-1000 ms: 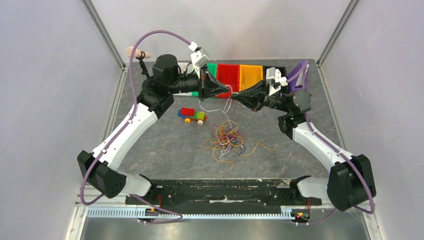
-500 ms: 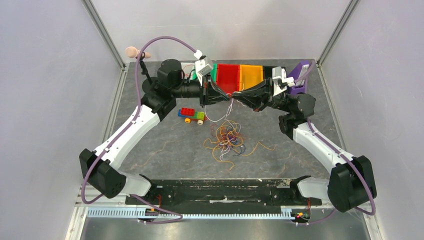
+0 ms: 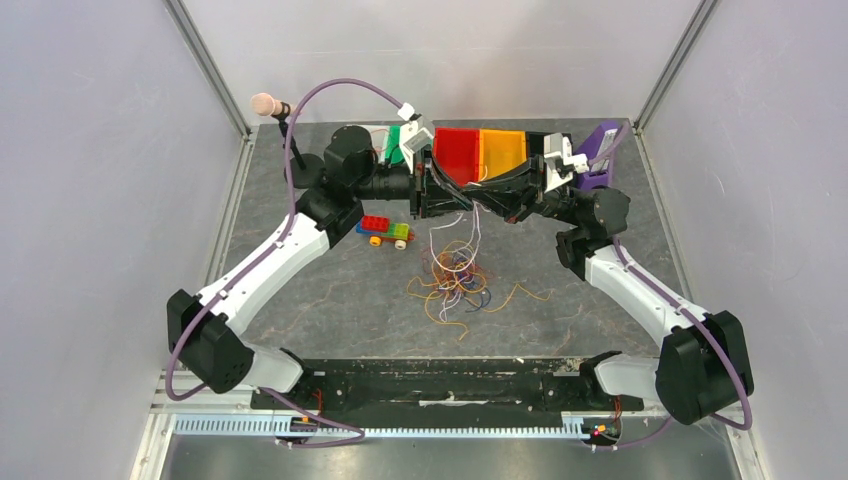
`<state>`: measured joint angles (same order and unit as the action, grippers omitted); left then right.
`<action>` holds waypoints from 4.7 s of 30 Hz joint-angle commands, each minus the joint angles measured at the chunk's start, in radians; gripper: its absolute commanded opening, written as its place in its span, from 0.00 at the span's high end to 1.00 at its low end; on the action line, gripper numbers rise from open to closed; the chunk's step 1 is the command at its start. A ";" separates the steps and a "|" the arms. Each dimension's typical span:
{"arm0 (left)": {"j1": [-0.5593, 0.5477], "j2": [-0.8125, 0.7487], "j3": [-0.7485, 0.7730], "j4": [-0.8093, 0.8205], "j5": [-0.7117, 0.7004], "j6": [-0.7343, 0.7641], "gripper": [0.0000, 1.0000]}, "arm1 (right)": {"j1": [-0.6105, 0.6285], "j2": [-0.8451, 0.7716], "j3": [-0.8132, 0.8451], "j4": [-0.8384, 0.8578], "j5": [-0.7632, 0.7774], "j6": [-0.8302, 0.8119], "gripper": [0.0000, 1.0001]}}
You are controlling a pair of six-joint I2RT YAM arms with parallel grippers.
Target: Untangle the cables
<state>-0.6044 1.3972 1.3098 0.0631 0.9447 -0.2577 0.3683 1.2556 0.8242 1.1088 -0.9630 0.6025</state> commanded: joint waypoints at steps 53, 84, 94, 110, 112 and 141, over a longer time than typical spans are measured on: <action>-0.008 -0.073 -0.107 0.090 -0.383 -0.011 0.98 | -0.037 0.030 0.028 0.213 0.014 0.367 1.00; 0.021 -0.093 -0.134 0.203 -0.066 -0.124 0.46 | -0.043 0.050 0.049 0.257 0.002 0.452 1.00; 0.037 -0.051 -0.134 0.345 0.019 -0.353 0.36 | -0.044 0.052 0.049 0.269 0.005 0.467 1.00; -0.010 -0.021 -0.083 0.277 -0.116 -0.289 0.84 | -0.012 0.081 0.063 0.221 0.022 0.411 1.00; 0.002 -0.038 -0.081 0.282 -0.120 -0.291 0.98 | -0.032 0.076 0.042 0.175 0.018 0.388 1.00; 0.014 -0.028 0.038 0.072 -0.540 -0.349 0.98 | 0.041 0.045 0.347 -0.702 0.380 -0.580 0.02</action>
<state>-0.5694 1.3651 1.2800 0.1387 0.4690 -0.6064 0.3336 1.2613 1.0698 0.5766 -0.7143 0.1936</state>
